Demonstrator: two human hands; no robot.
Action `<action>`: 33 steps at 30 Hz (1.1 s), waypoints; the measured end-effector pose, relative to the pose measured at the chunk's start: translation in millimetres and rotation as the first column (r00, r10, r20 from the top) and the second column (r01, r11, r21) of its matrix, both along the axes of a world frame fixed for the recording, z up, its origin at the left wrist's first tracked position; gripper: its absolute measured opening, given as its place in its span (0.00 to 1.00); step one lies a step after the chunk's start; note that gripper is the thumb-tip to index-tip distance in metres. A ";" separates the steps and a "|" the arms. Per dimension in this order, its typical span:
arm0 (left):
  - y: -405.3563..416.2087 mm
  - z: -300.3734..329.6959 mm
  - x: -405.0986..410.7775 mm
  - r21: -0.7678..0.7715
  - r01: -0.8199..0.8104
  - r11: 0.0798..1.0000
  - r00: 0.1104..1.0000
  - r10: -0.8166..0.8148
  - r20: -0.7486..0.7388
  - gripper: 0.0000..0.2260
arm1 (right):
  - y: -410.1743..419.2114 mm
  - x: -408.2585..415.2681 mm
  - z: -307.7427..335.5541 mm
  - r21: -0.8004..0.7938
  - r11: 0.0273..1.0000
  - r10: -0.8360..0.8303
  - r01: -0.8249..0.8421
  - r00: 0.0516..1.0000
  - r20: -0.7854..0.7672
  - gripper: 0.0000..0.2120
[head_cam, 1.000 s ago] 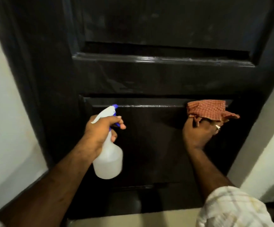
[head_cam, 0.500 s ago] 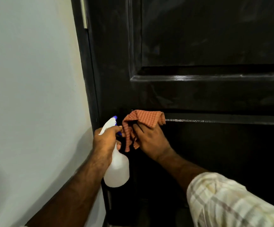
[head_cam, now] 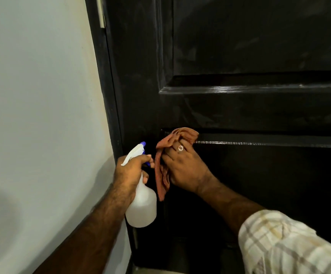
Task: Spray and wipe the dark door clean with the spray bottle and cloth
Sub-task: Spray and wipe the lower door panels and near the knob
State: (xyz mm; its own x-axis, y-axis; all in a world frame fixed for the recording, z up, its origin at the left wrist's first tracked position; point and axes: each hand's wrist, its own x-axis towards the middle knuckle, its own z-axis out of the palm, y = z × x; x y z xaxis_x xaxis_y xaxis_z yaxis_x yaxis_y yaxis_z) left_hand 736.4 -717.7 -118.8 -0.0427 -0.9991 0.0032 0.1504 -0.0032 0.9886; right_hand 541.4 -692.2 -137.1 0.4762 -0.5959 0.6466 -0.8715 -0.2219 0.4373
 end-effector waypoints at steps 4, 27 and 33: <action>-1.8 -3.0 6.5 0.003 0.034 0.999 0.999 -0.034 0.003 0.19 | 8.6 -5.2 -10.0 -0.013 1.000 -0.018 0.017 0.996 -0.082 0.23; 0.2 6.9 -13.4 -0.078 -0.060 0.995 0.998 0.058 -0.038 0.08 | -15.8 -2.8 1.1 -0.044 0.997 -0.054 0.056 0.998 0.039 0.27; 1.7 6.7 -9.0 -0.025 -0.087 0.996 0.996 0.087 -0.007 0.17 | 7.4 -19.1 -21.0 -0.070 0.997 0.036 -0.044 0.994 -0.107 0.21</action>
